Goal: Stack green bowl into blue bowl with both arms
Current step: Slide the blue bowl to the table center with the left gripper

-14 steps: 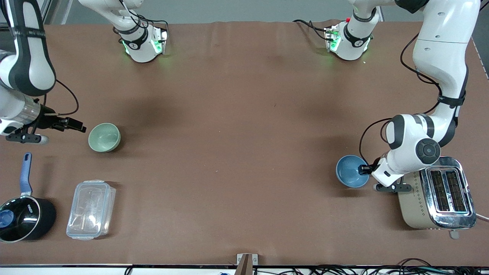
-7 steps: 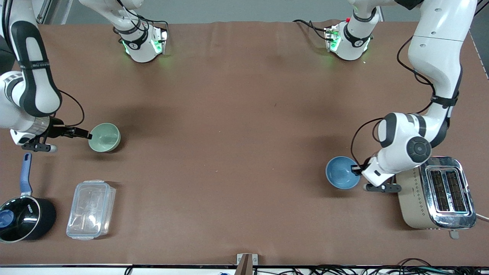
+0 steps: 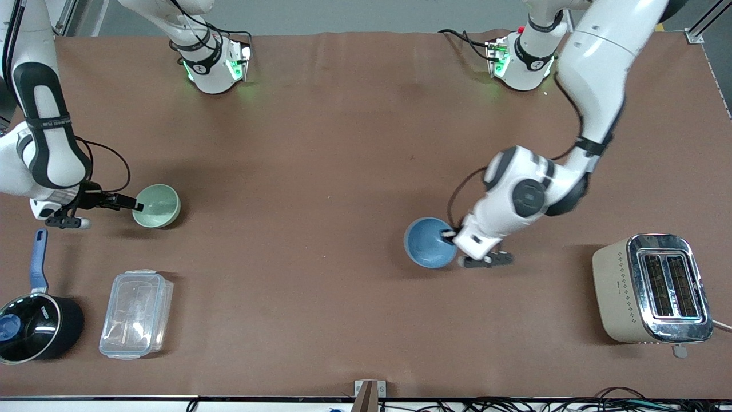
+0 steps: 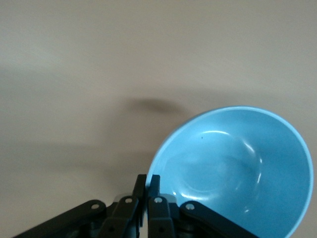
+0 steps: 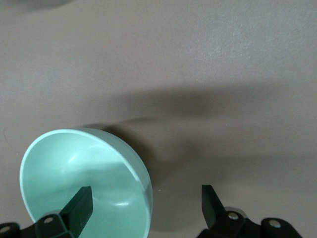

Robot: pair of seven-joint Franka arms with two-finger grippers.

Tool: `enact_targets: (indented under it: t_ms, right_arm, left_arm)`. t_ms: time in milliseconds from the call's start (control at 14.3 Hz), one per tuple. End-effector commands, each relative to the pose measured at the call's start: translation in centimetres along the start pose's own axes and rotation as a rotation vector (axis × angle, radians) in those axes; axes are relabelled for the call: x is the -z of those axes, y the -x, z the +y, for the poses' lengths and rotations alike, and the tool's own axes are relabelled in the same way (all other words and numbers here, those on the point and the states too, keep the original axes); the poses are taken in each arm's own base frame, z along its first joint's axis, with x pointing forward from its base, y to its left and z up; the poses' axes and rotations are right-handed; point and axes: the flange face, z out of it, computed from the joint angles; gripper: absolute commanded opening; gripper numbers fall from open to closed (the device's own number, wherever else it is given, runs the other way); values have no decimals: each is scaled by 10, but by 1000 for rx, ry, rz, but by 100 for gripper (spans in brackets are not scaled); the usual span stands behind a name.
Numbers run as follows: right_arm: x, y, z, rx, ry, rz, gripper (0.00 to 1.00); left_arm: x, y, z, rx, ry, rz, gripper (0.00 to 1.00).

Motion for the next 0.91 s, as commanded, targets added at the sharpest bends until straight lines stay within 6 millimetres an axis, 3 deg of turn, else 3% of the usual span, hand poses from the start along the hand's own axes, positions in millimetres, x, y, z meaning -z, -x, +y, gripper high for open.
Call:
enact_targets:
  t_ms: [0,209,349,419,558,628,698,767,837]
  right_arm:
    - [-6,1,3,-4,-21,6,91]
    - [-15,2,4,-22,-35,-2,80]
    - [-19,3,1,-30,-47,-4,73]
    - [-23,6,1,-33,-49,-12,61]
    - [-21,4,-2,-27,-48,-8,21]
    - [-20,3,-2,-27,-48,-5,9]
    - [-19,2,-3,-27,-47,-2,3]
    - [-18,1,-5,-25,-47,0,2]
    - [-18,1,-6,-23,-48,-3,1]
  left_arm:
    - [-16,37,69,49,10,1,0]
    - [-45,84,122,63,12,-20,0]
    - [-61,101,141,63,48,5,1]
    - [-71,108,146,61,64,9,1]
    - [-84,111,148,52,65,32,7]
    - [-88,115,150,40,58,35,16]
    - [-89,114,149,41,52,40,29]
    - [-84,111,148,42,54,50,59]
    - [-76,105,146,36,52,68,99]
